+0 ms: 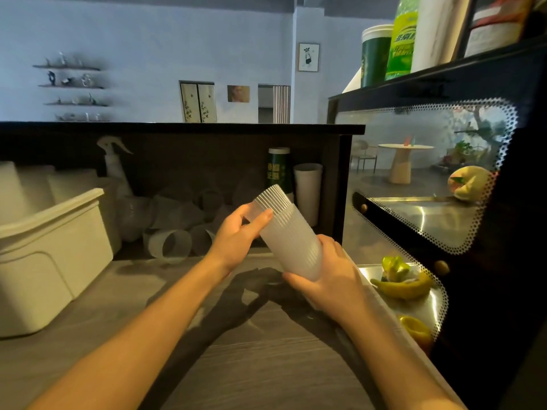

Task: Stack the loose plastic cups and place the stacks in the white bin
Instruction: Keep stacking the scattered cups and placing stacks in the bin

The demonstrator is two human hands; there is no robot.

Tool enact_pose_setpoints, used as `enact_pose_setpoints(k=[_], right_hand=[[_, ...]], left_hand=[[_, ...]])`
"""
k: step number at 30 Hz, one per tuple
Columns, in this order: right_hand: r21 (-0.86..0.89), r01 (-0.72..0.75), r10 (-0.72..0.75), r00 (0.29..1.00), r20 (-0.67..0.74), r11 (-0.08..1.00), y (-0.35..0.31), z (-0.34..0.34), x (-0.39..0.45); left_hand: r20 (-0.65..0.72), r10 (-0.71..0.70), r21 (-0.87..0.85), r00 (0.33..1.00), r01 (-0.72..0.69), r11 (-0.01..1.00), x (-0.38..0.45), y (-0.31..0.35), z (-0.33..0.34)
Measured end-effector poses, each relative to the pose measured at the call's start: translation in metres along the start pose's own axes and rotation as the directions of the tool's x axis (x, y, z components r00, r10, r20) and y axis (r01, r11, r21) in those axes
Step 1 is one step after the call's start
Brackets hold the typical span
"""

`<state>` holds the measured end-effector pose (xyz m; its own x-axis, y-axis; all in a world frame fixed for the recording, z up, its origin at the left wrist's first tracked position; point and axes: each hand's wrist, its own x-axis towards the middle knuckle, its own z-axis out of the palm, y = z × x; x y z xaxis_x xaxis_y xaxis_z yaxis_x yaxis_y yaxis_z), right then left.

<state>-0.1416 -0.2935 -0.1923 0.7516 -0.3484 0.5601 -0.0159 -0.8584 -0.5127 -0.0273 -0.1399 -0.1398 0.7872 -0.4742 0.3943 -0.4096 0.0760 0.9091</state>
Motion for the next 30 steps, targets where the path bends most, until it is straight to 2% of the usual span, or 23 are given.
enact_pose_setpoints(k=[2, 5, 9, 13, 17, 21, 26, 30], right_hand=[[0.023, -0.013, 0.013, 1.000, -0.011, 1.000, 0.002, 0.000, 0.000], [0.026, -0.034, 0.035, 0.999, -0.029, 0.999, 0.009, -0.004, 0.000], [-0.017, 0.003, -0.004, 0.999, -0.047, 1.000, 0.011, -0.010, 0.001], [-0.043, 0.045, -0.045, 0.999, 0.010, 0.998, 0.004, -0.009, -0.001], [-0.053, 0.030, -0.031, 0.999, -0.009, 0.998, 0.005, -0.012, 0.000], [-0.044, -0.057, 0.052, 0.994, -0.099, 0.997, 0.009, -0.022, 0.004], [-0.055, -0.211, 0.199, 0.965, -0.168, 0.976, 0.016, -0.025, 0.007], [-0.076, -0.242, 0.231, 0.964, -0.135, 0.967, 0.015, -0.022, 0.007]], left_hand=[[0.039, 0.005, 0.040, 0.999, -0.007, 0.999, -0.003, -0.002, 0.002], [0.094, 0.017, 0.202, 0.995, -0.035, 0.979, -0.006, -0.003, 0.003], [0.160, 0.036, 0.331, 0.986, -0.088, 0.940, -0.006, 0.004, -0.001], [0.133, -0.029, 0.294, 0.991, -0.012, 0.956, -0.006, 0.006, 0.004], [0.198, -0.036, 0.290, 0.980, -0.023, 0.957, -0.007, 0.003, 0.008], [0.035, -0.091, 0.249, 0.995, 0.080, 0.965, 0.013, -0.011, 0.001], [-0.174, -0.110, 0.444, 0.979, 0.177, 0.878, 0.041, -0.039, -0.011], [-0.239, -0.105, 0.579, 0.965, 0.229, 0.782, 0.068, -0.050, -0.008]])
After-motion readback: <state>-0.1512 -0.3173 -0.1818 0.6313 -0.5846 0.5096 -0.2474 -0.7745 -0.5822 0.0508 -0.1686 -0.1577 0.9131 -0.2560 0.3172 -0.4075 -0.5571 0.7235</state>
